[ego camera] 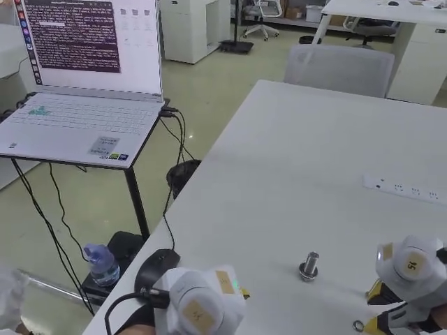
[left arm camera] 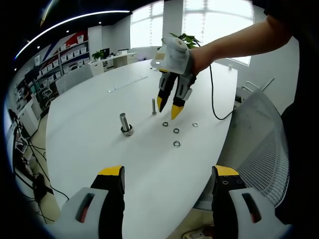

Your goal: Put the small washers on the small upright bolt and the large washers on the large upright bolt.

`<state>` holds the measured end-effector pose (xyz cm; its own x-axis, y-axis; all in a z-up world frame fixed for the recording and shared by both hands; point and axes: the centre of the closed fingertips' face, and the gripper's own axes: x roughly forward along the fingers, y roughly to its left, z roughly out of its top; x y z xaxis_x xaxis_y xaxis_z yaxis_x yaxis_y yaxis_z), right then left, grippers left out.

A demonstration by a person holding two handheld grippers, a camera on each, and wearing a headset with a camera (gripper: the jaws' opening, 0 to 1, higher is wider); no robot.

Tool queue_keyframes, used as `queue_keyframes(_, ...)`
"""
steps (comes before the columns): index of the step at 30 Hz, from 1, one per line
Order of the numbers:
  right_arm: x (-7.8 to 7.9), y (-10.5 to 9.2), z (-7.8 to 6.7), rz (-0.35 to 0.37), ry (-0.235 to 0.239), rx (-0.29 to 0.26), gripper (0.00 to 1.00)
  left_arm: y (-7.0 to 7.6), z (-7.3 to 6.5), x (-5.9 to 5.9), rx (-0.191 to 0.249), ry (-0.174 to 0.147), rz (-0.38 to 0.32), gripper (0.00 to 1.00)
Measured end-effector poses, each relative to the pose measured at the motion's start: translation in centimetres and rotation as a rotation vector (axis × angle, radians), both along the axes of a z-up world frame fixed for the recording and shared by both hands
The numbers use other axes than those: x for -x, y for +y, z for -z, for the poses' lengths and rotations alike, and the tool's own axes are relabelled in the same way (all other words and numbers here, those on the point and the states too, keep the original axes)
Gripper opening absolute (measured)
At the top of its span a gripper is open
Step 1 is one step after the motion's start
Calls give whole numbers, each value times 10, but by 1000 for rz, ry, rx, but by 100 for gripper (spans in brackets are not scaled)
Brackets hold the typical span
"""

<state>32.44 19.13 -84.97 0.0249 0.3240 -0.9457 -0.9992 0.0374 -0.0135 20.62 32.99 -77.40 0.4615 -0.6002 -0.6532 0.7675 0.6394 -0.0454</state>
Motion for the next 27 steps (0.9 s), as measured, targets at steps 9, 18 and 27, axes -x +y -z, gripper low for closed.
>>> queue_keyframes(9,-1,3,16,-9,-3,8,29,1,2,1,-2,9,-4,70)
queue_keyframes(18,-1,0,29,-3,6,23,27,1,3,1,-2,10,-8,69)
queue_keyframes(27,-1,-1,31,-5,1,25,26,3,3,3,-2,12,-11,69)
